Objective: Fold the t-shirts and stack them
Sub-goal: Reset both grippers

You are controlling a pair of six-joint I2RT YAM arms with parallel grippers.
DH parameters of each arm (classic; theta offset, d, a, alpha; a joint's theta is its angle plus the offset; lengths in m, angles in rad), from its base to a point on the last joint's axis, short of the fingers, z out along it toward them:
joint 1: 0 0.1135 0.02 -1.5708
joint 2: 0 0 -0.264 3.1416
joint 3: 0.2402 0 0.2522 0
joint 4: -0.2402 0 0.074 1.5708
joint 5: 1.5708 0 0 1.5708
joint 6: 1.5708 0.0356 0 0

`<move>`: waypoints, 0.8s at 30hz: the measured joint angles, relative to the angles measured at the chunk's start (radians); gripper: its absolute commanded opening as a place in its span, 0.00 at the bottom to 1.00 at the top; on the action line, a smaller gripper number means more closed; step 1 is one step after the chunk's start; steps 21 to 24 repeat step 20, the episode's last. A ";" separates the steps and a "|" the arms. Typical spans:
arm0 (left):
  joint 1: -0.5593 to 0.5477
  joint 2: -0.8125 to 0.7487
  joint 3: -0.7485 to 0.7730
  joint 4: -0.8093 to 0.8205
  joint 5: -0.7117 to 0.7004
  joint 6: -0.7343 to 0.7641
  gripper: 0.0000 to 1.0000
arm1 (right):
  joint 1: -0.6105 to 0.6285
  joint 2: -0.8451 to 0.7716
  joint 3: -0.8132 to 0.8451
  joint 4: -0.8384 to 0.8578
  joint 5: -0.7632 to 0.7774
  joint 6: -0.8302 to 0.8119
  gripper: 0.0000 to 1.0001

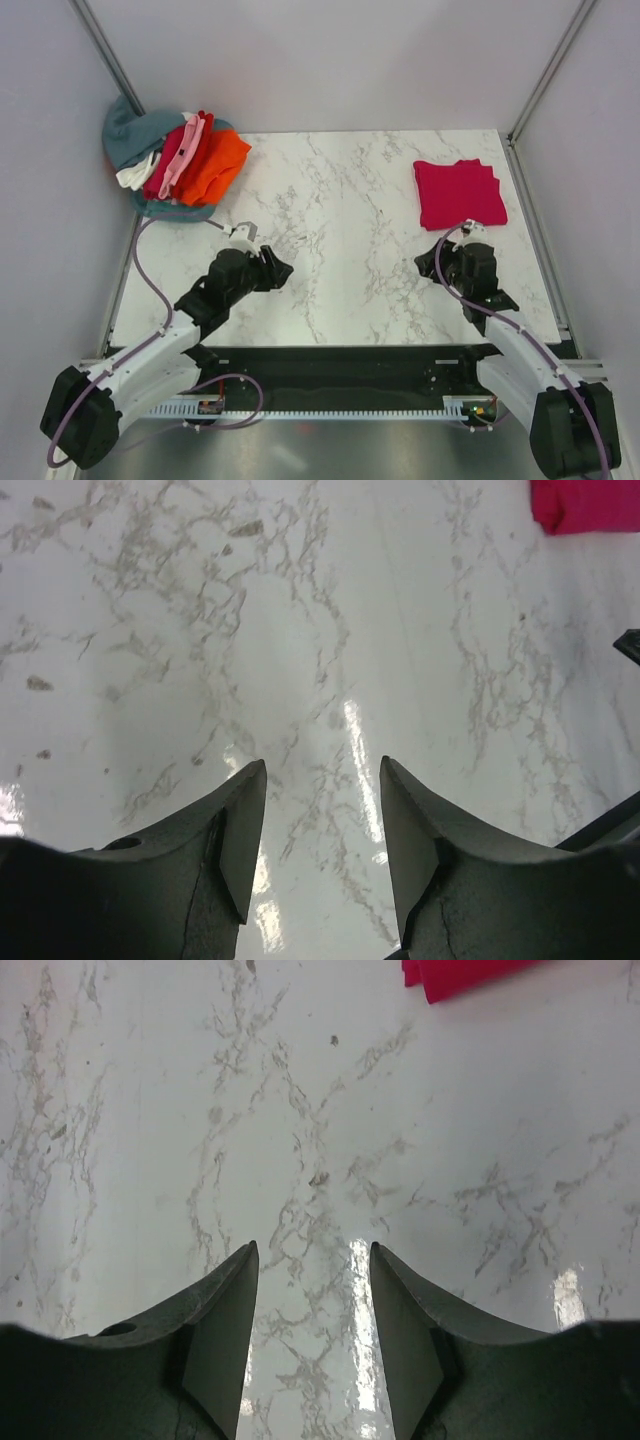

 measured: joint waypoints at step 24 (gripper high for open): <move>0.000 -0.226 -0.220 0.082 0.054 0.014 0.91 | 0.000 -0.379 -0.190 0.043 -0.008 0.058 0.74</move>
